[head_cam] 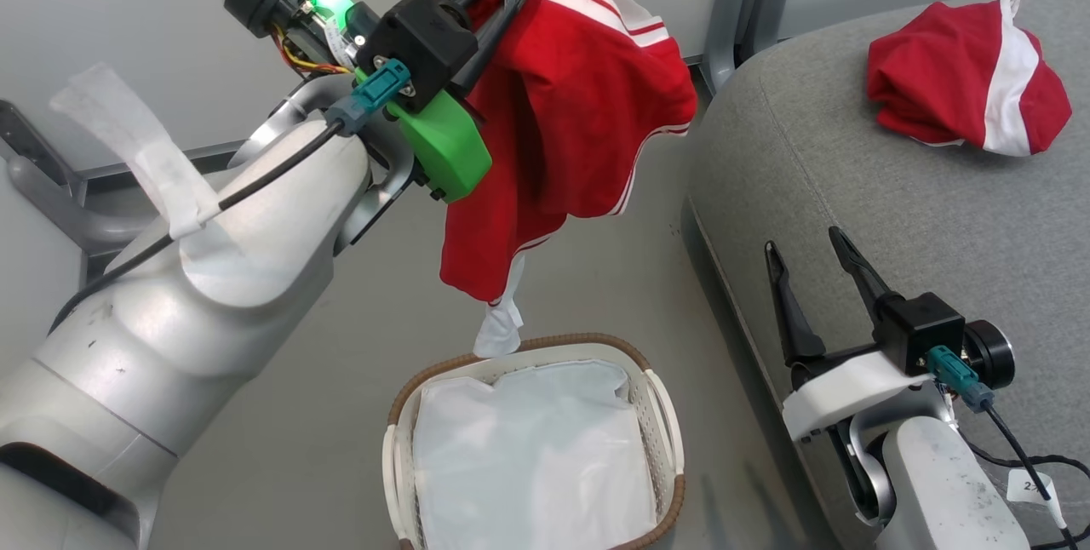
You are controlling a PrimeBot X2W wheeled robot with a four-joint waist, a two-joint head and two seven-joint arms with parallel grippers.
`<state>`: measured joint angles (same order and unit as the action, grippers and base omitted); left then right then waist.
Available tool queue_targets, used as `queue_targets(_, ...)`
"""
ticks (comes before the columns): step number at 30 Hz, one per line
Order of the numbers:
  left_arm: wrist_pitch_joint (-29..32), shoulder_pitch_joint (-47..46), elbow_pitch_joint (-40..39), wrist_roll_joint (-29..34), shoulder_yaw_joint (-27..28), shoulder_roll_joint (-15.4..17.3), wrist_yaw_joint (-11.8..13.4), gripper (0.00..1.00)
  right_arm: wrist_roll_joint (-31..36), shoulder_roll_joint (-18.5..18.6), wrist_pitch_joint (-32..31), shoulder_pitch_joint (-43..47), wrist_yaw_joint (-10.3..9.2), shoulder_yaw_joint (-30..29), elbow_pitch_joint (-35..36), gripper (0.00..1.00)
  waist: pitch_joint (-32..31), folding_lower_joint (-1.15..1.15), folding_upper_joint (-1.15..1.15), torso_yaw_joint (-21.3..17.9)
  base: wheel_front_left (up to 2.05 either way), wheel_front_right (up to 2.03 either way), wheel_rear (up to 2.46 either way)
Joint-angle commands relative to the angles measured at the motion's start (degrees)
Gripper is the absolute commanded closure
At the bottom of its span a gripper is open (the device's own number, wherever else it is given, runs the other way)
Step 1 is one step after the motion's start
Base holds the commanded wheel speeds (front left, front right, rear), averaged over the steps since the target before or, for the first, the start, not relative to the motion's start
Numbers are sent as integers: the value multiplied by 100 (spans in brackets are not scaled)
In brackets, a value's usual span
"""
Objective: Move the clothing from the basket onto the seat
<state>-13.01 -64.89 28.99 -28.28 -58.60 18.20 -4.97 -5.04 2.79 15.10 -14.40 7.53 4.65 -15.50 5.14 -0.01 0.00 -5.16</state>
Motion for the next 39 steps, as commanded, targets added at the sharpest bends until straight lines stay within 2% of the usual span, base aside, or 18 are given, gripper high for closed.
queue_targets(1, -43, -84, -18, -35, -2, -56, -2, 100, 2, 20, 9, 19, -8, 31, -26, 0, -57, 1, 0, 3, 0, 0, 0)
queue_targets(14, -121, 91, -211, -55, -142, -210, -40, 100, 211, 24, 9, -565, -8, 309, -158, 0, -203, 1, 0, 89, 0, 0, 0)
queue_targets(18, -133, 92, -285, -39, -166, -232, -33, 100, 137, 238, 9, -913, -8, 514, -323, 0, -187, 1, 0, 119, 0, 0, 0)
queue_targets(26, -159, 104, -412, -8, -250, -296, -45, 100, -511, 971, 9, -1583, -8, 1482, -757, 0, -144, 1, 0, 211, 0, 0, 0)
queue_targets(31, -169, 107, -493, 8, -329, -335, -57, 100, -1213, 1546, 9, -1937, -8, 2354, -953, 0, -134, 1, 0, 282, 0, 0, 0)
queue_targets(39, -160, 86, -562, -8, -415, -345, -88, 100, -2360, 2353, 8, -2578, -8, 3874, -795, 0, -106, 1, 0, 329, 0, 0, 0)
